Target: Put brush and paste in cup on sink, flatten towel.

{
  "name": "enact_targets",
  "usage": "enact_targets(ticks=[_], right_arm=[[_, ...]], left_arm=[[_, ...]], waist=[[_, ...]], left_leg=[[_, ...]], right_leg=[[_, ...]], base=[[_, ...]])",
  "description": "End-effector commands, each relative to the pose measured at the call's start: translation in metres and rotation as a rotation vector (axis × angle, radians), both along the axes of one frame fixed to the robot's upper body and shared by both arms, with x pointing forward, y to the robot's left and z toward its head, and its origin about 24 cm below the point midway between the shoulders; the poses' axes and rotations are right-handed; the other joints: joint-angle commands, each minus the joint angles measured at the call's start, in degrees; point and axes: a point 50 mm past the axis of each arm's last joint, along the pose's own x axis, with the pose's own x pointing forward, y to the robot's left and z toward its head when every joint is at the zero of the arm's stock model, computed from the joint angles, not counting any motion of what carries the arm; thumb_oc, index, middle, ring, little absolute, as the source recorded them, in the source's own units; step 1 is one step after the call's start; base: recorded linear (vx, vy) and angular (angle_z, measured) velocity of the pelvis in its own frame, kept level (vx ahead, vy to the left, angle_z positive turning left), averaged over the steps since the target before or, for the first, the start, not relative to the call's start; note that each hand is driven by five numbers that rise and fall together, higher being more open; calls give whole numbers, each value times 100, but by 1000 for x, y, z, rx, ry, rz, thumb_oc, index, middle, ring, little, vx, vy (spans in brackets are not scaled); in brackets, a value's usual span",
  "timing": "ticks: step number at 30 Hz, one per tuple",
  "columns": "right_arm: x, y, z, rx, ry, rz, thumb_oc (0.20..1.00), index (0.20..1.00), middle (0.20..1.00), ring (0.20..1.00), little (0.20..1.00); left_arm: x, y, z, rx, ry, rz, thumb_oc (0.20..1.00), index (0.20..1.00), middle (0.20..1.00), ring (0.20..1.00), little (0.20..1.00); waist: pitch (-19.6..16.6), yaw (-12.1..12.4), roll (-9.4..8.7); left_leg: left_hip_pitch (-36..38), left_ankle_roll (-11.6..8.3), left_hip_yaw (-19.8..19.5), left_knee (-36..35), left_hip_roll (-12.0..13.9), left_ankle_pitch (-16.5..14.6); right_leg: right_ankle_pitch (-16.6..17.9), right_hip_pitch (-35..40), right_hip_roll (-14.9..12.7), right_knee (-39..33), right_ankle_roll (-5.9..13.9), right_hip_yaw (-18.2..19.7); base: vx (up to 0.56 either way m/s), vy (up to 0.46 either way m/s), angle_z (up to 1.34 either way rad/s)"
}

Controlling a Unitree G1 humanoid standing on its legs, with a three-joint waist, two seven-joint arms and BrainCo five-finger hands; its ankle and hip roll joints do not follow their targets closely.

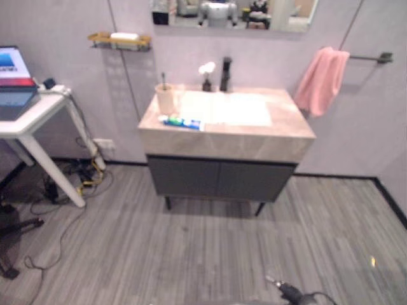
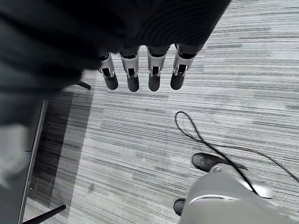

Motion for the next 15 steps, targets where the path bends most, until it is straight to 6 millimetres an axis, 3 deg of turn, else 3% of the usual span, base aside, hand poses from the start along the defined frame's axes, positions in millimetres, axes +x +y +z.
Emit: enact_targets(ticks=[1,15], right_arm=[[-9,-11,0,-7,49,-20,1000,1000,1000,1000,1000],[-19,-17,-1,-68,107,14,1000,1000,1000,1000,1000]], left_arm=[[14,-1,1,-12,-38,40,1000,1000,1000,1000,1000],[12,-2,0,-3,-20,64,1000,1000,1000,1000,1000]], waist=[[21,5,4],[20,-5,32]], left_leg=[[314,19,-18,-123,57,-491],[353,4,-50,-123,77,-489]], right_leg=[[824,429,-304,-1308,490,-222],[798,480,-269,-1334,462,-198]], base=[[1,-16,4],[2,-25,2]])
